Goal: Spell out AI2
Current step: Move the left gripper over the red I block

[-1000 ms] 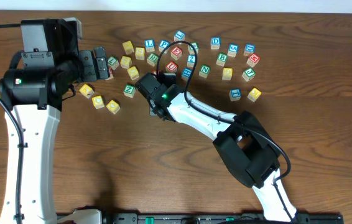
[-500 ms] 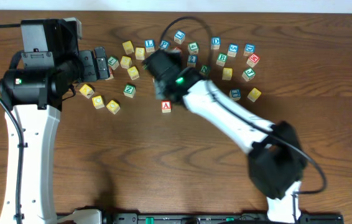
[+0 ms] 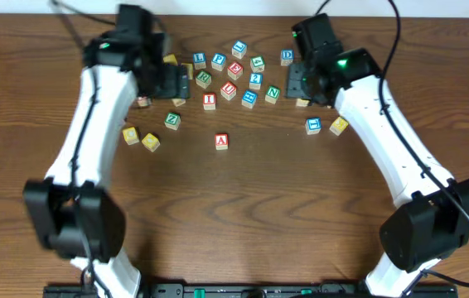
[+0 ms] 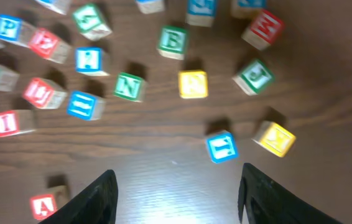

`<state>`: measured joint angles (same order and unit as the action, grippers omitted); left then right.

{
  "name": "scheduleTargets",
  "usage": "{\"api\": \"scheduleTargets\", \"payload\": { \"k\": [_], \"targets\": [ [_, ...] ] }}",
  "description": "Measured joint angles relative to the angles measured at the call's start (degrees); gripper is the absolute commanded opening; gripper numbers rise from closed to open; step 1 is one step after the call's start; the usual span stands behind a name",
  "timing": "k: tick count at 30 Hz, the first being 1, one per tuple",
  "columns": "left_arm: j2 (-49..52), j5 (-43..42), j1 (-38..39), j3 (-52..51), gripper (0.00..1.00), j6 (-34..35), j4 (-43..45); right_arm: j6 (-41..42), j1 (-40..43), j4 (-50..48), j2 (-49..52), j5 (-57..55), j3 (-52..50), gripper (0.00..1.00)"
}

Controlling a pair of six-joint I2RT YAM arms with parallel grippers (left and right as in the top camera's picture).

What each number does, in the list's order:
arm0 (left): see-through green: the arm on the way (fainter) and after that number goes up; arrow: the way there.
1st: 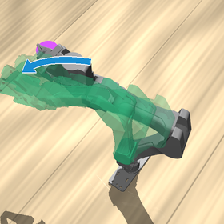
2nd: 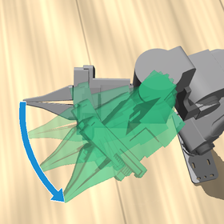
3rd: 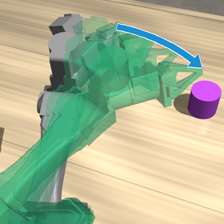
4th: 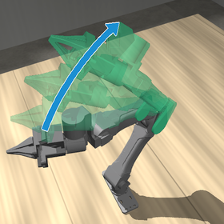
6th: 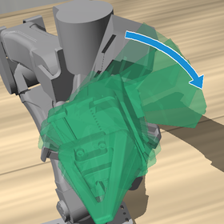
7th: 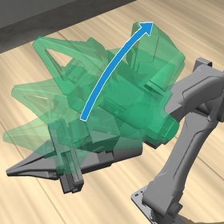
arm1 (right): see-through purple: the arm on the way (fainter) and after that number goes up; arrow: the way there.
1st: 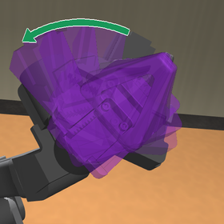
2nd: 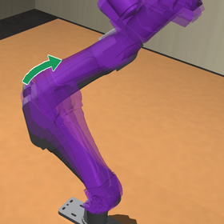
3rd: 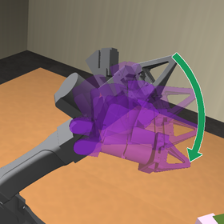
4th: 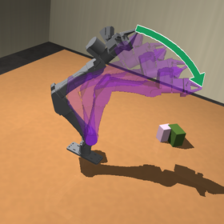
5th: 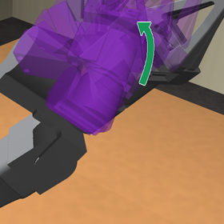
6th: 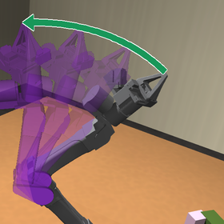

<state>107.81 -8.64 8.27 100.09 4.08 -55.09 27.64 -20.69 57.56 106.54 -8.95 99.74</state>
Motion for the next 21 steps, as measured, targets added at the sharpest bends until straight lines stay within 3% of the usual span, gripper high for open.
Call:
{"api": "scheduleTargets", "payload": {
  "k": [2, 21],
  "targets": [
    [2.7, 0.0, 1.7, 0.9, 0.83, 0.7, 1.9, -0.3, 1.3, 1.3, 0.0, 0.3, 0.0, 0.57],
    [17.1, 6.6, 9.5, 0.9, 0.83, 2.1, 16.8, -2.5, 2.5, 2.4, 0.0, 0.6, -1.8, 0.57]
  ]
}}
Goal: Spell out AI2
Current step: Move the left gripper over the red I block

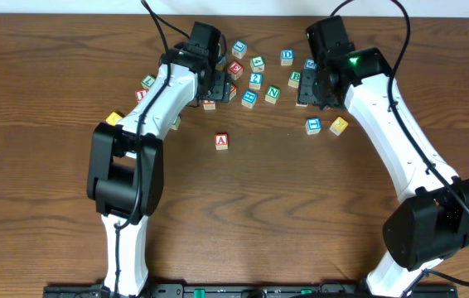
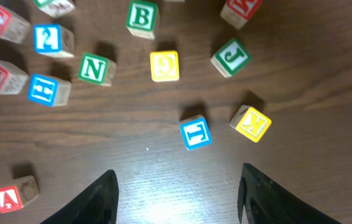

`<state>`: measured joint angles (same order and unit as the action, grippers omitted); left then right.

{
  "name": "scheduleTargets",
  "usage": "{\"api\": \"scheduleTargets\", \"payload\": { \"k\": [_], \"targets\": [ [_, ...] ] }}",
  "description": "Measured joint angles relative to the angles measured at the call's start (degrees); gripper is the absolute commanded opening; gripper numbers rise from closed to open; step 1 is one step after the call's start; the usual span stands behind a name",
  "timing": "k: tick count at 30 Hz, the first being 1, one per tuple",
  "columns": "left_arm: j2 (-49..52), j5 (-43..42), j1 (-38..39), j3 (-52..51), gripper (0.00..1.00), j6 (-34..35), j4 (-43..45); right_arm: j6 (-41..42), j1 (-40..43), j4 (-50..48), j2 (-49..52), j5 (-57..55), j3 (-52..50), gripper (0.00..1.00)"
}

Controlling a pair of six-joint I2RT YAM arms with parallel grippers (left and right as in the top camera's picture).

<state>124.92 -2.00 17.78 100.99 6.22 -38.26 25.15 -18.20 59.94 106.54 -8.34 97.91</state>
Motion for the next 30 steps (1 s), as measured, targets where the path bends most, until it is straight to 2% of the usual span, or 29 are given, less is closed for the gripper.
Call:
{"api": "scheduleTargets", "payload": {
  "k": [8, 15, 30],
  "targets": [
    [2.9, 0.8, 0.0, 0.0, 0.83, 0.0, 1.9, 0.0, 0.0, 0.5, 0.0, 0.0, -0.6, 0.59],
    [5.0, 0.9, 0.0, 0.0, 0.69, 0.0, 2.2, 0.0, 0.0, 1.0, 0.0, 0.0, -0.7, 0.59],
    [7.0, 1.1, 0.0, 0.2, 0.60, 0.2, 3.2, 0.0, 0.0, 1.2, 0.0, 0.0, -0.9, 0.60]
  ]
}}
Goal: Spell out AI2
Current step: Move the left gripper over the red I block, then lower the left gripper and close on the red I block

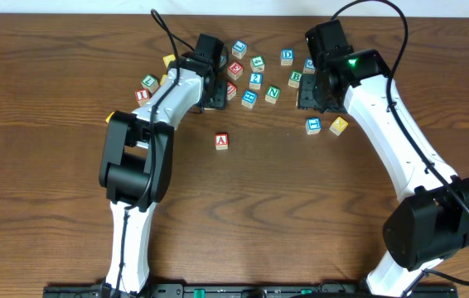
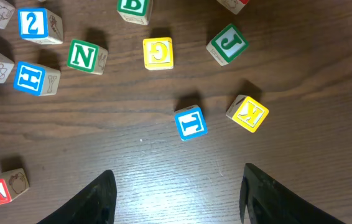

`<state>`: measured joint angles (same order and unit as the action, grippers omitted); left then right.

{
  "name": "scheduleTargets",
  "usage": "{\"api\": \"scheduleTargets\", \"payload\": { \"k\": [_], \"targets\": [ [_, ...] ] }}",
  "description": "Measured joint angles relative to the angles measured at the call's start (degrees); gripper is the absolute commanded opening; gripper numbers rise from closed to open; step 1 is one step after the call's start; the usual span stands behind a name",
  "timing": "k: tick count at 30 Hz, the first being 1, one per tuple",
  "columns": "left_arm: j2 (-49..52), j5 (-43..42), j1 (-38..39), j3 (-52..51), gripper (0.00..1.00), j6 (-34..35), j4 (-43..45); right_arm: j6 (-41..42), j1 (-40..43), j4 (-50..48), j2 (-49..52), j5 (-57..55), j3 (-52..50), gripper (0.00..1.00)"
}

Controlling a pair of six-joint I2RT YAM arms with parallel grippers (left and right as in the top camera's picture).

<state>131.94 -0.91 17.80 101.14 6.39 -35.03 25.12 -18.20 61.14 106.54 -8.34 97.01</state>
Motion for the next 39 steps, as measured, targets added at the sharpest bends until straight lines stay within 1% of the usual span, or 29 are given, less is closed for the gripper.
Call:
{"api": "scheduleTargets", "payload": {
  "k": [3, 5, 8, 12, 15, 20, 24, 27, 30, 32, 34, 36, 39],
  "targets": [
    [0.1, 0.0, 0.0, 0.1, 0.59, 0.0, 0.5, 0.0, 0.0, 0.0, 0.0, 0.0, 0.0, 0.60],
    [0.1, 0.0, 0.0, 0.1, 0.57, 0.0, 0.9, 0.0, 0.0, 0.0, 0.0, 0.0, 0.0, 0.61],
    [0.1, 0.0, 0.0, 0.1, 0.49, 0.0, 1.1, 0.0, 0.0, 0.0, 0.0, 0.0, 0.0, 0.62],
    [0.1, 0.0, 0.0, 0.1, 0.44, 0.0, 1.1, 0.0, 0.0, 0.0, 0.0, 0.0, 0.0, 0.63],
    [0.1, 0.0, 0.0, 0.1, 0.43, 0.0, 1.0, 0.0, 0.0, -0.1, 0.0, 0.0, 0.0, 0.64],
    [-0.4, 0.0, 0.0, 0.1, 0.38, -0.1, 0.9, 0.0, 0.0, -0.1, 0.0, 0.0, 0.0, 0.65],
    [-2.8, 0.0, 0.0, 0.1, 0.35, -0.2, 0.1, 0.0, 0.0, -0.1, 0.0, -0.2, 0.0, 0.66],
    [-5.3, 0.0, 0.0, 0.1, 0.35, -0.2, -1.1, 0.0, 0.0, -0.1, 0.0, -0.3, 0.0, 0.66],
    [-6.8, 0.0, 0.0, 0.1, 0.36, -0.2, -1.7, 0.0, 0.0, -0.1, 0.0, -0.3, 0.0, 0.66],
    [-7.0, 0.0, 0.0, 0.1, 0.47, -0.2, -1.7, 0.0, 0.0, -0.1, 0.0, -0.3, 0.0, 0.66],
    [-7.0, 0.0, 0.0, 0.1, 0.63, -0.3, -1.5, 0.0, 0.0, -0.1, 0.0, -0.4, 0.0, 0.66],
    [-7.0, 0.0, 0.0, -0.2, 0.67, -0.2, -0.6, 0.0, 0.0, -0.1, 0.0, -0.4, 0.0, 0.66],
    [-7.0, 0.0, 0.0, -1.1, 0.67, -0.8, 0.9, 0.0, 0.0, -0.1, 0.0, -0.4, 0.0, 0.66]
  ]
}}
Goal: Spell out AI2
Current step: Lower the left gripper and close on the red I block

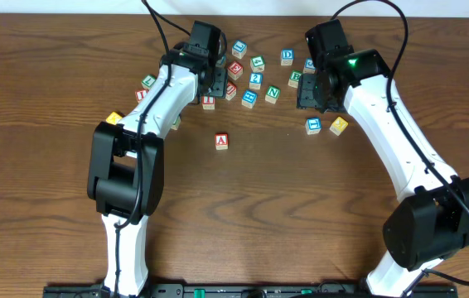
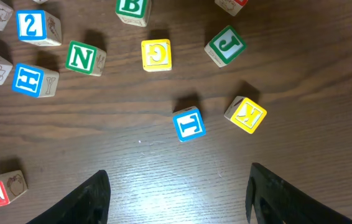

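The red A block (image 1: 221,141) lies alone below the cluster and shows again as the A block at the lower left of the right wrist view. A red I block (image 1: 209,101) sits just below my left gripper (image 1: 210,81), whose dark head hides its fingers. The blue 2 block (image 1: 255,80) stands in the cluster, and the same 2 block (image 2: 32,26) is at the upper left of the wrist view. My right gripper (image 2: 179,193) hangs open over bare wood, with nothing between its fingers, below a blue T block (image 2: 189,123).
Around the right gripper lie a yellow K block (image 2: 246,114), a yellow G block (image 2: 156,54), a green J block (image 2: 226,45), a green N block (image 2: 81,57) and a blue H block (image 2: 30,79). More letter blocks crowd the far middle of the wooden table (image 1: 243,215).
My left gripper has pulled back a little toward the far side, and the red I block shows again just below it. The right gripper has barely shifted and stays open.
My left arm was first at the left of the cluster, blurred. Then its gripper stood over the blocks near the red I, and later covered that spot. Now it sits slightly farther back. My right gripper stayed open, drifting right over the T and K blocks.
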`<state>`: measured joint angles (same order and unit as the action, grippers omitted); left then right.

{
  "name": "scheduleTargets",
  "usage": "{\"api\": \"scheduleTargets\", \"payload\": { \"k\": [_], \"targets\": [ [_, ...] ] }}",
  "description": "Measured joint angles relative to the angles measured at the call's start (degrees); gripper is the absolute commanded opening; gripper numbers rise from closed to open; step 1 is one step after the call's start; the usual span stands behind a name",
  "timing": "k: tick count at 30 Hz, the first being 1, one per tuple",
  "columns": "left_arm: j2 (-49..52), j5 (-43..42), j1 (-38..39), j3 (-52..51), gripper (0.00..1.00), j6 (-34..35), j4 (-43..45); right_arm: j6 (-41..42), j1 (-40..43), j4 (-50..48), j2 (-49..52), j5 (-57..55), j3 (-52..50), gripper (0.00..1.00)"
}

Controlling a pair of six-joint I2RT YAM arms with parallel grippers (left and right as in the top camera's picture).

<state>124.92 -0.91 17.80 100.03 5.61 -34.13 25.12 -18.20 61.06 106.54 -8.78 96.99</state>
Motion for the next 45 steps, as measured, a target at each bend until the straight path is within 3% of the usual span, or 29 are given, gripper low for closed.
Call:
{"api": "scheduleTargets", "payload": {
  "k": [11, 26, 36, 45],
  "targets": [
    [3.8, 0.0, 0.0, -0.5, 0.62, -0.1, 0.3, 0.0, 0.0, 0.0, 0.0, 0.0, 0.0, 0.68],
    [5.5, 0.0, 0.0, -0.6, 0.40, -0.5, 0.3, 0.0, 0.0, 0.0, 0.0, -0.1, 0.0, 0.68],
    [5.5, 0.0, 0.0, -0.6, 0.40, -0.7, 0.0, 0.0, 0.0, -0.4, 0.0, -0.1, 0.0, 0.69],
    [1.7, -0.1, 0.0, -0.6, 0.39, -0.7, -5.6, 0.0, 0.5, -2.6, 0.0, -0.3, 0.0, 0.69]
  ]
}}
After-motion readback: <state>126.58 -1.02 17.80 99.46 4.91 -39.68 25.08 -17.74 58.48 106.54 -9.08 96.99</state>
